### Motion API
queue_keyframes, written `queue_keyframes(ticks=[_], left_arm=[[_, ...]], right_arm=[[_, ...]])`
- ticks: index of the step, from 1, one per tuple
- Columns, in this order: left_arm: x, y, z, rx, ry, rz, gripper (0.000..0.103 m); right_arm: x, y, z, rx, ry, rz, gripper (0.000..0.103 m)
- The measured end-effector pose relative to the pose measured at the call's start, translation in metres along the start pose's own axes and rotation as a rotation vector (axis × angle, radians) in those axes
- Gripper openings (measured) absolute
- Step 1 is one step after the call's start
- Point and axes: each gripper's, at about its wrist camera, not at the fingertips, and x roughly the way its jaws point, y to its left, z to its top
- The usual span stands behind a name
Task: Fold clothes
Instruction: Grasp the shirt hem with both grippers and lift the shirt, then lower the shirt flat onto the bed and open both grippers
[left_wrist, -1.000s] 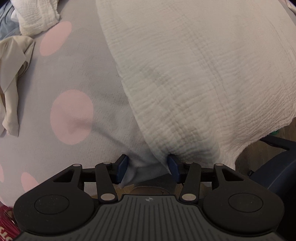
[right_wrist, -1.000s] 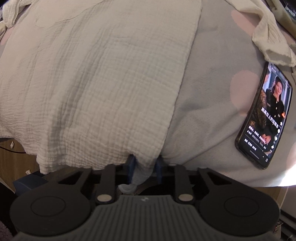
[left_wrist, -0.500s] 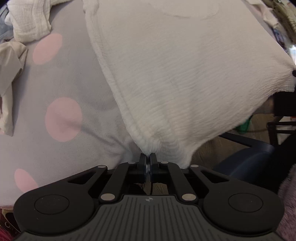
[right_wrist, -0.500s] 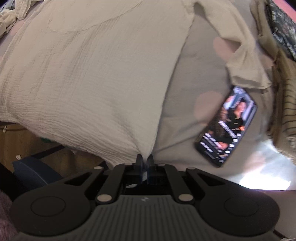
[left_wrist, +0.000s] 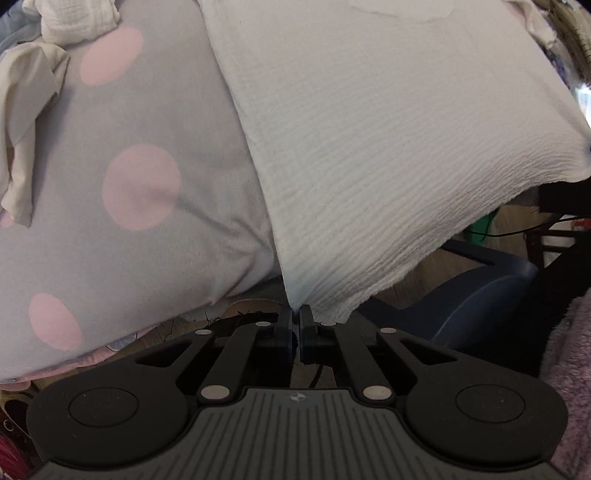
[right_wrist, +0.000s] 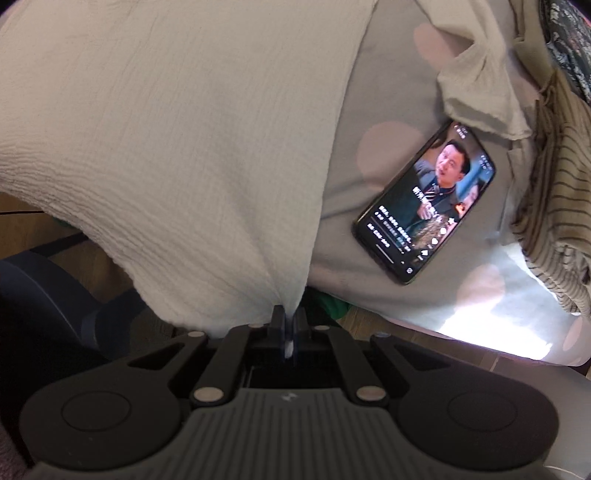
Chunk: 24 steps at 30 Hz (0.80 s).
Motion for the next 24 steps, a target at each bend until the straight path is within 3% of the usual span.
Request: queue_keyframes(ticks=[4, 7, 8, 9, 10, 16, 19, 24], left_arm=[[0.004, 0.001, 0.008, -0.007, 0.017, 0.021, 0.002], [0.004, 0.003, 0.015, -0.025, 0.006, 0.011, 0.003], [0.003, 0.002, 0.016, -0.025, 0.002, 0.01, 0.007], [0.001, 0.002, 0.018, -0.026, -0.003, 0.008, 0.011], [0.0, 0.002, 0.019, -0.026, -0.011, 0.008, 0.016], [-0.025, 0.012, 0.035, -0.06, -0.103, 0.003, 0.021], [-0.038, 0.01, 0.055, -0.103, -0.206, 0.019, 0.021], [-0.047, 0.004, 0.096, -0.154, -0.312, 0.045, 0.021]], right_arm=[[0.016, 0.002, 0.008, -0.004, 0.003, 0.008, 0.004], [0.019, 0.004, 0.014, -0.012, -0.001, 0.002, 0.01], [0.016, 0.003, 0.015, -0.005, -0.01, 0.001, 0.02], [0.014, 0.001, 0.016, 0.003, -0.018, 0.001, 0.036], [0.011, 0.0, 0.017, 0.011, -0.027, 0.0, 0.038], [-0.019, -0.006, 0.038, 0.098, -0.153, 0.065, 0.037], [-0.041, 0.002, 0.066, 0.115, -0.28, 0.106, 0.036], [-0.067, 0.02, 0.12, 0.124, -0.456, 0.189, 0.036]])
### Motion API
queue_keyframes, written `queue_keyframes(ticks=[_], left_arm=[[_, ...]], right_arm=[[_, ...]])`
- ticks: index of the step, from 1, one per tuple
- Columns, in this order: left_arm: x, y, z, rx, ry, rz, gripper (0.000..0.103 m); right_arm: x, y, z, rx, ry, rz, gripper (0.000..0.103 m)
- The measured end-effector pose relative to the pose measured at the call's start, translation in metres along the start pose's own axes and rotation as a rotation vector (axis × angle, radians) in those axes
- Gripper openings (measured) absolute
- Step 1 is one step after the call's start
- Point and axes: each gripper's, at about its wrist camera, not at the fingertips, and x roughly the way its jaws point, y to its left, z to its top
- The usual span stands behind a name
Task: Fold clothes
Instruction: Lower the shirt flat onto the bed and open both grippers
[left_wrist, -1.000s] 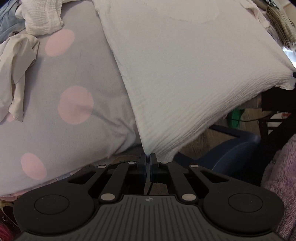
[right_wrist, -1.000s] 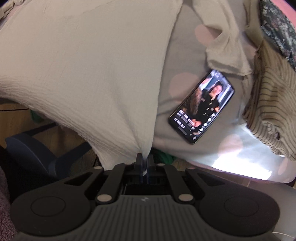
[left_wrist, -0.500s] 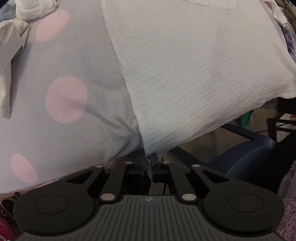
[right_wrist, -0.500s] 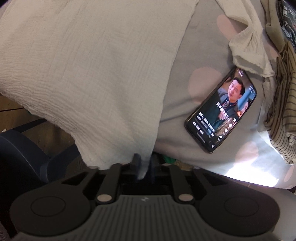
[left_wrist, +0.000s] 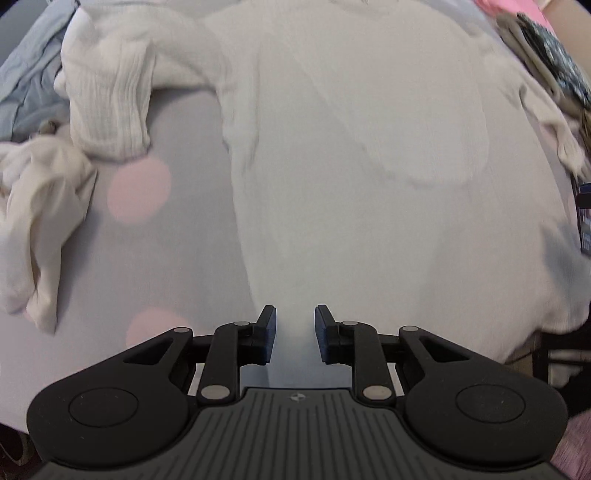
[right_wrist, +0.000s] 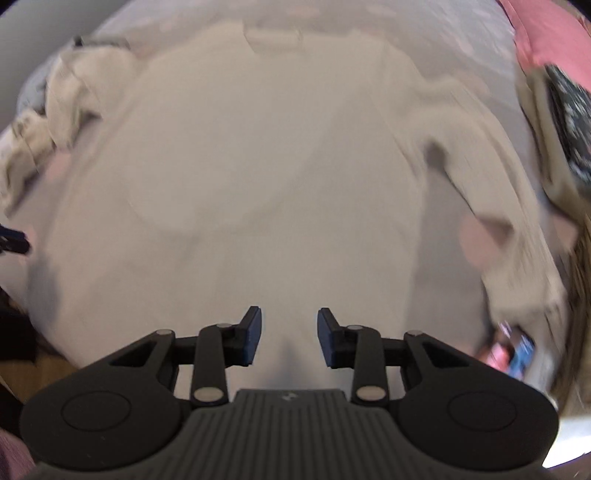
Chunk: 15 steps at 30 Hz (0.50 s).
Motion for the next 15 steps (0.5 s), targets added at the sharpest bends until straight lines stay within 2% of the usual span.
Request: queue_keyframes(ticks=[3, 8, 12, 15], left_arm=[[0.004, -0.001, 0.02, -0.033, -0.058, -0.009, 0.021], [0.021, -0.003, 0.039, -0.053, -0.103, 0.054, 0.021], [0.026, -0.002, 0.054, -0.05, -0.148, 0.096, 0.021], [0.029, -0.001, 0.067, -0.078, -0.163, 0.116, 0.021]], right_arm=[[0.01, 0.012, 0.03, 0.018, -0.071, 0.05, 0.035], [0.033, 0.031, 0.079, 0.054, -0.119, 0.116, 0.032], [0.063, 0.042, 0.11, 0.079, -0.105, 0.146, 0.032], [0.091, 0.048, 0.125, 0.082, -0.061, 0.13, 0.032]])
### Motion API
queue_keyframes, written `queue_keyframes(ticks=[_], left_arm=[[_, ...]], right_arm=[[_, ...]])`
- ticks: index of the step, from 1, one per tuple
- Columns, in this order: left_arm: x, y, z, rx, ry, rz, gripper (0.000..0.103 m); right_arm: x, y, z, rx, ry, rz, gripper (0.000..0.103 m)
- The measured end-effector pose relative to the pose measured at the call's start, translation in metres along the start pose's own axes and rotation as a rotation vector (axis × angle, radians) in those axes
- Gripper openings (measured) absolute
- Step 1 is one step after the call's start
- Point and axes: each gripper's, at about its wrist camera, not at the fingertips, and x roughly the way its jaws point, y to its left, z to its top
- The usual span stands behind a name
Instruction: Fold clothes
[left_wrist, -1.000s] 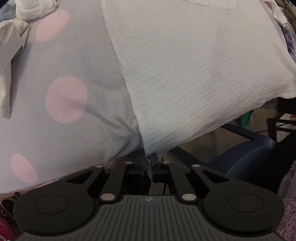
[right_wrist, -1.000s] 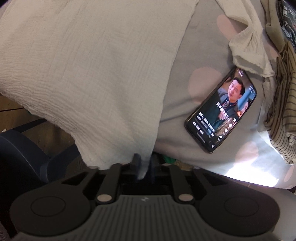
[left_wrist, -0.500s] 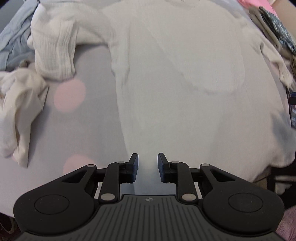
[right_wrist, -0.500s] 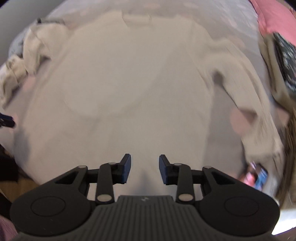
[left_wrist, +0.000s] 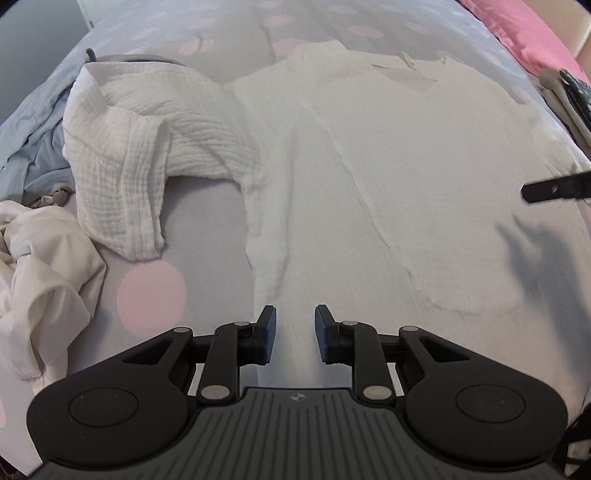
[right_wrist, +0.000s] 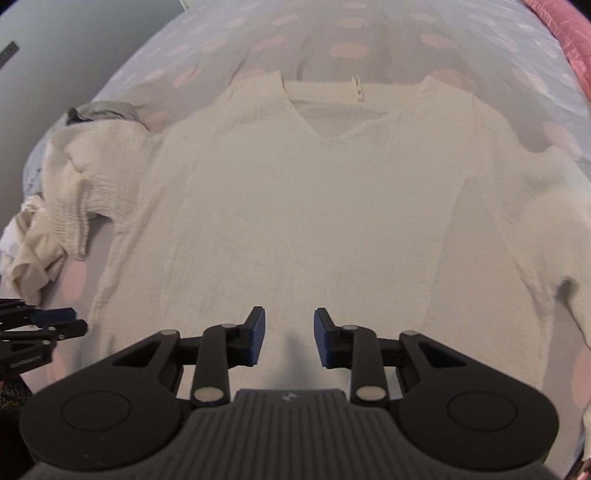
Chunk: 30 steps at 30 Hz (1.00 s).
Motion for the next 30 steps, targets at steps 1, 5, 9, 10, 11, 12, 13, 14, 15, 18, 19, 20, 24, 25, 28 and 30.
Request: queue_keyframes(ticks=[1, 5, 9, 10, 11, 12, 13, 14, 15, 18, 19, 20, 24, 25, 28, 30], left_arm=[[0.003, 0.0, 0.004, -0.013, 0.005, -0.003, 0.021], [0.008, 0.003, 0.016, -0.027, 0.032, -0.033, 0.021], [0.009, 0.002, 0.014, -0.005, 0.045, -0.051, 0.021], [0.01, 0.002, 0.013, 0.0, 0.05, -0.048, 0.021], [0.011, 0.002, 0.012, 0.003, 0.055, -0.045, 0.021], [0.011, 0.002, 0.012, 0.007, 0.06, -0.042, 0.021], [0.011, 0.003, 0.011, 0.006, 0.062, -0.04, 0.021], [0.01, 0.004, 0.01, 0.006, 0.064, -0.039, 0.021], [0.009, 0.004, 0.009, 0.005, 0.06, -0.037, 0.021], [0.003, 0.006, 0.008, 0.003, 0.047, -0.028, 0.021], [0.001, 0.006, 0.007, 0.003, 0.038, -0.022, 0.021], [-0.002, 0.007, 0.006, 0.003, 0.029, -0.016, 0.021], [-0.017, 0.009, 0.002, 0.008, -0.024, 0.029, 0.021], [-0.021, 0.01, 0.0, 0.009, -0.037, 0.041, 0.021], [-0.033, 0.013, -0.007, 0.008, -0.068, 0.065, 0.021], [-0.039, 0.015, -0.013, 0.008, -0.08, 0.077, 0.021]], right_arm=[[0.008, 0.001, 0.002, 0.004, 0.015, -0.005, 0.032], [0.033, 0.003, 0.014, 0.037, 0.061, 0.021, 0.031], [0.046, 0.012, 0.021, 0.004, 0.078, -0.017, 0.004], [0.05, 0.014, 0.022, -0.004, 0.083, -0.035, 0.001], [0.049, 0.014, 0.021, -0.006, 0.081, -0.035, 0.0], [0.048, 0.014, 0.021, -0.009, 0.079, -0.036, 0.0], [0.047, 0.013, 0.02, -0.011, 0.077, -0.037, 0.0], [0.044, 0.013, 0.019, -0.009, 0.07, -0.032, 0.0], [0.039, 0.013, 0.018, -0.009, 0.061, -0.023, 0.0], [0.024, 0.02, 0.014, -0.018, 0.047, 0.046, 0.0], [0.019, 0.026, 0.012, -0.028, 0.04, 0.075, 0.0], [0.014, 0.031, 0.009, -0.041, 0.035, 0.102, 0.0], [-0.007, 0.059, -0.012, -0.091, 0.049, 0.244, 0.0], [-0.012, 0.066, -0.018, -0.101, 0.061, 0.283, 0.0], [-0.029, 0.089, -0.04, -0.138, 0.104, 0.411, 0.0], [-0.041, 0.108, -0.058, -0.18, 0.124, 0.485, 0.0]])
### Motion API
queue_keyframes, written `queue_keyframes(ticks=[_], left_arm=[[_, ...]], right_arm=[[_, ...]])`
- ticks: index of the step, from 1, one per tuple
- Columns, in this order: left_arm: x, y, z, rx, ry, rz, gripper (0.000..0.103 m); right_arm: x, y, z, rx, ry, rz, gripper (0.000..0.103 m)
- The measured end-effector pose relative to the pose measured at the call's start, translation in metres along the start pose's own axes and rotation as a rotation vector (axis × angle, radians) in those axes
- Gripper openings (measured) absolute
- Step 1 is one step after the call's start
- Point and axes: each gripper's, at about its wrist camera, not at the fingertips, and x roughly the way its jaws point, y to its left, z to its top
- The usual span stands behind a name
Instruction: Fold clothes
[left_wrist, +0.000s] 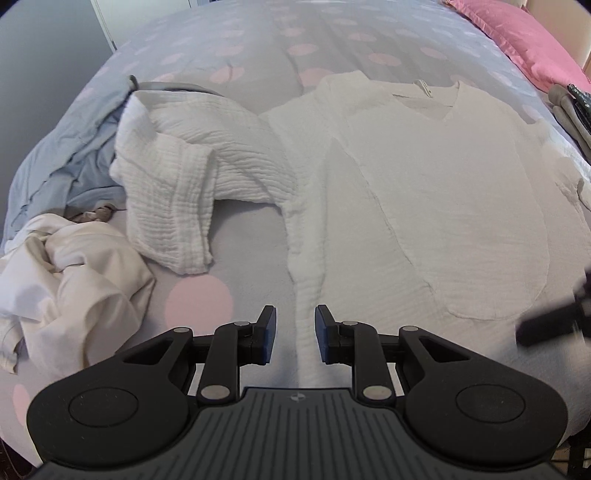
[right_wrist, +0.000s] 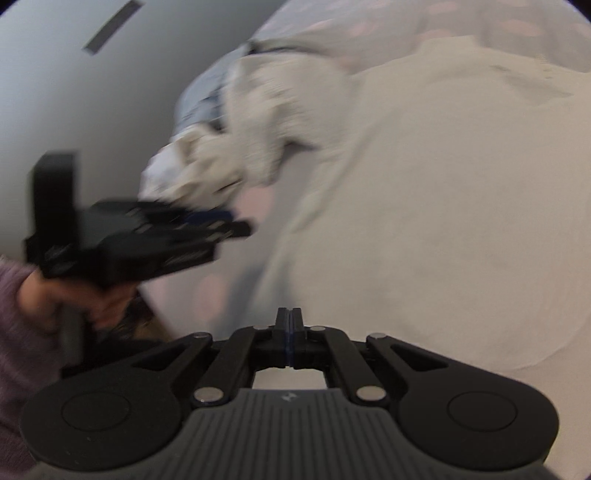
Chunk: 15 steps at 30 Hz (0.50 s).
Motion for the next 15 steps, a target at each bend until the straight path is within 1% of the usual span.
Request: queue_keyframes(ticks=[2, 5, 7, 11, 13, 14, 15], left_arm=[[-0.005, 0.004, -0.006, -0.004, -0.006, 0.022, 0.021], [-0.013, 0.012, -0.016, -0.014, -0.012, 0.057, 0.021], [-0.02, 0.018, -0.023, -0.024, -0.018, 0.071, 0.021], [-0.035, 0.029, -0.04, -0.043, -0.041, 0.083, 0.021], [-0.04, 0.033, -0.049, -0.049, -0.045, 0.088, 0.021], [-0.042, 0.035, -0.053, -0.052, -0.043, 0.092, 0.021], [-0.043, 0.037, -0.057, -0.055, -0.041, 0.096, 0.021]], right_arm=[[0.005, 0.024, -0.013, -0.043, 0.025, 0.062, 0.0], [0.022, 0.065, -0.039, -0.105, 0.085, 0.167, 0.0], [0.033, 0.089, -0.057, -0.159, 0.126, 0.197, 0.0], [0.054, 0.124, -0.089, -0.208, 0.201, 0.268, 0.0], [0.062, 0.137, -0.101, -0.227, 0.223, 0.281, 0.007], [0.065, 0.142, -0.106, -0.228, 0.231, 0.282, 0.034], [0.068, 0.146, -0.11, -0.221, 0.248, 0.289, 0.078]])
